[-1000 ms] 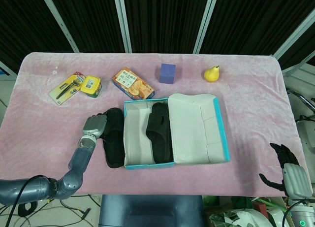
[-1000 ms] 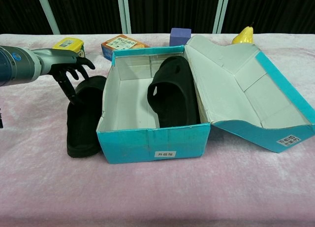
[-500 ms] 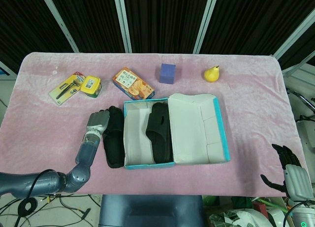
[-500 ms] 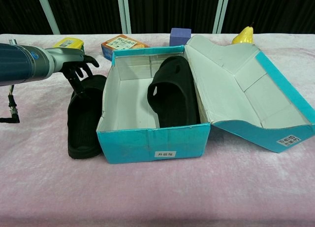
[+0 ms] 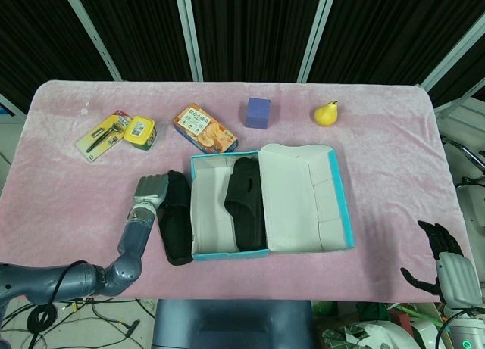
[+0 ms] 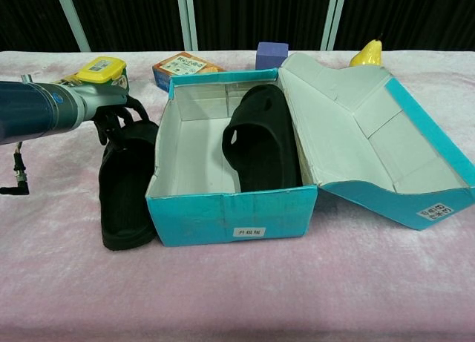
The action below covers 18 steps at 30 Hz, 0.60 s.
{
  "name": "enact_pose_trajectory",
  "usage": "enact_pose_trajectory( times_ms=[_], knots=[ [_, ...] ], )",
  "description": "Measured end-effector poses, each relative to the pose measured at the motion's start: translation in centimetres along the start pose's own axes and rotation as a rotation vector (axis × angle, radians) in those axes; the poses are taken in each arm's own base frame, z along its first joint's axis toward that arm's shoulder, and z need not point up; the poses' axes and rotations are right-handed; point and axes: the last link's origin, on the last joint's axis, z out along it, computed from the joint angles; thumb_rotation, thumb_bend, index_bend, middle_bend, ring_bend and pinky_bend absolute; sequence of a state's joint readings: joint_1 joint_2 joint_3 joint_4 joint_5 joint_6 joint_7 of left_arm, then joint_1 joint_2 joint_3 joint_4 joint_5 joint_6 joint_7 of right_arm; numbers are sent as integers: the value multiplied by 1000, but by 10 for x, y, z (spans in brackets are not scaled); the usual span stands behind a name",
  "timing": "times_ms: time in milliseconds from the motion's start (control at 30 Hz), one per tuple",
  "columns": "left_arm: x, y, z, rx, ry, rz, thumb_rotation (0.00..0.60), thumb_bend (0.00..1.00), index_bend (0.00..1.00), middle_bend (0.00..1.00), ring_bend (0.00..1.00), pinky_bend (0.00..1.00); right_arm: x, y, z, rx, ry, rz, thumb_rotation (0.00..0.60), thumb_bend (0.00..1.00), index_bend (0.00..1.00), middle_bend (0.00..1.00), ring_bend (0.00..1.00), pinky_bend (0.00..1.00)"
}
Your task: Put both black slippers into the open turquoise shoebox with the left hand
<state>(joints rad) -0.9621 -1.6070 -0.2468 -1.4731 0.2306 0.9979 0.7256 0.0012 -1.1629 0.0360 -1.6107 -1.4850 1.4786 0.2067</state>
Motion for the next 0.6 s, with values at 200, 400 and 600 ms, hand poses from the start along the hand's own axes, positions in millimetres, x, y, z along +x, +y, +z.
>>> enact_pose_trajectory(
  times_ms=[200, 400, 600],
  knots=[
    [6, -10, -8, -12, 27, -28, 600, 173, 241, 433, 405, 464, -1, 0, 0, -1, -1, -1, 600, 127, 115, 100, 0, 104],
    [22, -30, -27, -53, 84, -75, 600, 172, 241, 430, 400, 455, -2, -5, 4, 16, -5, -3, 600, 127, 115, 100, 0, 104],
    [41, -52, -51, -117, 107, -153, 600, 172, 238, 430, 396, 451, -2, -9, 6, 29, -7, -6, 600, 127, 115, 100, 0, 104]
  ],
)
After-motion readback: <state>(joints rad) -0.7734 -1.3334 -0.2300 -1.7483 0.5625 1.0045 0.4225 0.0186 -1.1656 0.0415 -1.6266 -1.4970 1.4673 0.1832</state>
